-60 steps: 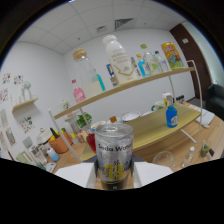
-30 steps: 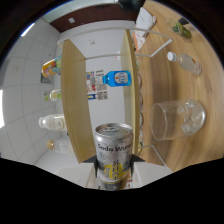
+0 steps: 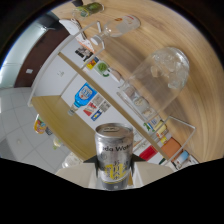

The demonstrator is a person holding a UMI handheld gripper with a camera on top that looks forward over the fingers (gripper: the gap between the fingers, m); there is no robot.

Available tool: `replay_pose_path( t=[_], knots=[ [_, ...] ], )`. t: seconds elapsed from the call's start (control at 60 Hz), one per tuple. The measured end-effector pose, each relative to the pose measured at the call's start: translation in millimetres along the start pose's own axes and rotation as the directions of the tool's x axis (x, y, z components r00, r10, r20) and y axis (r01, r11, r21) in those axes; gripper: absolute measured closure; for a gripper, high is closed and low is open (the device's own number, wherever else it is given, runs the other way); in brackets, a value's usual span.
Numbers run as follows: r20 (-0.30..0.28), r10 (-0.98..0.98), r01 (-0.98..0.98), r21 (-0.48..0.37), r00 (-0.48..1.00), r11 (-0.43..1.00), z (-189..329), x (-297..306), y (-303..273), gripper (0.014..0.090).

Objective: Make me a cup of Mojito.

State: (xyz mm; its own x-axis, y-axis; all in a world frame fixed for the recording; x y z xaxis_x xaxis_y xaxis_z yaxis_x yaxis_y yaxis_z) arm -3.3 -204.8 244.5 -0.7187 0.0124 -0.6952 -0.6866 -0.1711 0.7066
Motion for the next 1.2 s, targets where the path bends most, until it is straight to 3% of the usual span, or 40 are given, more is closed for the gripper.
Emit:
replay_pose_path(
  t=[0.117,0.25,0.333,0.4,0.483,0.633,0.767,0.95,1.2],
  knots=[
    [-0.029,-0.146,0.145,-0.009,0.989,0.989,-1,0,5,0.0539],
    [-0.098,-0.548,0.546,-0.050,0.831,0.837,0,-5,19,0.0537],
    [-0.117,-0.840,0.836,-0.094,0.530,0.541,2,-14,30,0.0536],
    [-0.091,-0.974,0.966,-0.139,0.209,0.220,5,-12,47,0.0534],
    [-0.047,-0.991,0.978,-0.173,-0.129,-0.119,10,-3,58,0.0537],
    [-0.015,-0.893,0.869,-0.238,-0.449,-0.433,12,40,43,0.0536],
    [0.006,-0.820,0.770,-0.340,-0.572,-0.540,12,97,5,0.0537],
    [0.077,-0.771,0.674,-0.436,-0.633,-0.597,5,155,-32,0.0536],
    [0.116,-0.748,0.631,-0.461,-0.654,-0.624,0,185,-47,0.0537]
  ],
)
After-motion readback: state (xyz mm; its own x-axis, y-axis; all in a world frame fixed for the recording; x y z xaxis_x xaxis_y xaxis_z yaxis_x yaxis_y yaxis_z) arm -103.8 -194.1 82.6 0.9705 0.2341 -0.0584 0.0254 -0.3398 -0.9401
